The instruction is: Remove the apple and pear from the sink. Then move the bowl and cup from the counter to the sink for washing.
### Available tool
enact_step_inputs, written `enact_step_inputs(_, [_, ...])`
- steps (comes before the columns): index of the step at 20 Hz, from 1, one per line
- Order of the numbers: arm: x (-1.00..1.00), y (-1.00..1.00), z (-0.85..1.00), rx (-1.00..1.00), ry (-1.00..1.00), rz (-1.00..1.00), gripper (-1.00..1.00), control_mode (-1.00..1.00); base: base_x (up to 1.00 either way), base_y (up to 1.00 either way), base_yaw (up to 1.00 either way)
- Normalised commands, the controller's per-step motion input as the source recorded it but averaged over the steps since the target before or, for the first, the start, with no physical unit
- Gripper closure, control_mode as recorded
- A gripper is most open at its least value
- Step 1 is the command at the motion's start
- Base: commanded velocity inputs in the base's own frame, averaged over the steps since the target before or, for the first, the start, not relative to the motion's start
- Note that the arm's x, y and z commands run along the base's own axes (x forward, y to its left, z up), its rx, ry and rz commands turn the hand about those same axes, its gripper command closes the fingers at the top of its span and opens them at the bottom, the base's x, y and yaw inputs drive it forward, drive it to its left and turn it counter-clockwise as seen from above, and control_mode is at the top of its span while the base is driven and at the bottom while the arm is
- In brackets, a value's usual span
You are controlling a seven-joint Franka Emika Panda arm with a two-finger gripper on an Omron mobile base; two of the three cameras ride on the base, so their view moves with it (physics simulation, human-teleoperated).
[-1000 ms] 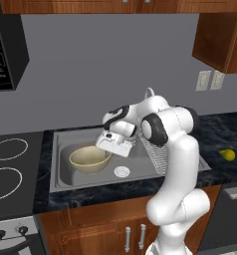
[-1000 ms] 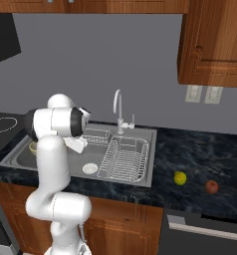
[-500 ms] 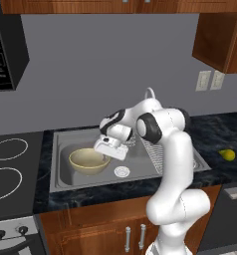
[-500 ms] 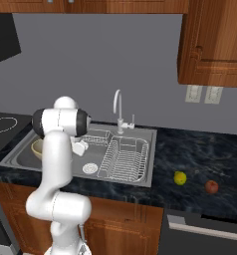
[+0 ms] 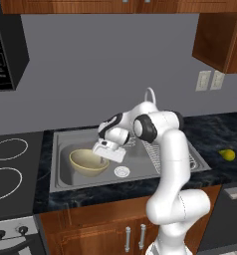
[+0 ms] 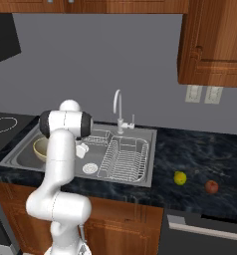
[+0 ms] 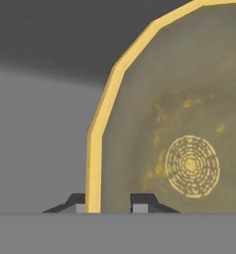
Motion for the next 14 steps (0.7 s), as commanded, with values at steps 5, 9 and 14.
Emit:
enact_step_inputs(5, [0.07,0.07,-0.22,0.00,0.00,0.00,1.00,-1.00,0.00,0.00,0.00])
enact_step_inputs(9, [0.07,0.01,-0.26,0.00,0.03,0.00,1.00,-1.00,0.00,0.00,0.00])
enact_step_inputs(14, [0.01,0.00,-0.24,0.00,0.03,0.00,1.00,-1.00,0.00,0.00,0.00])
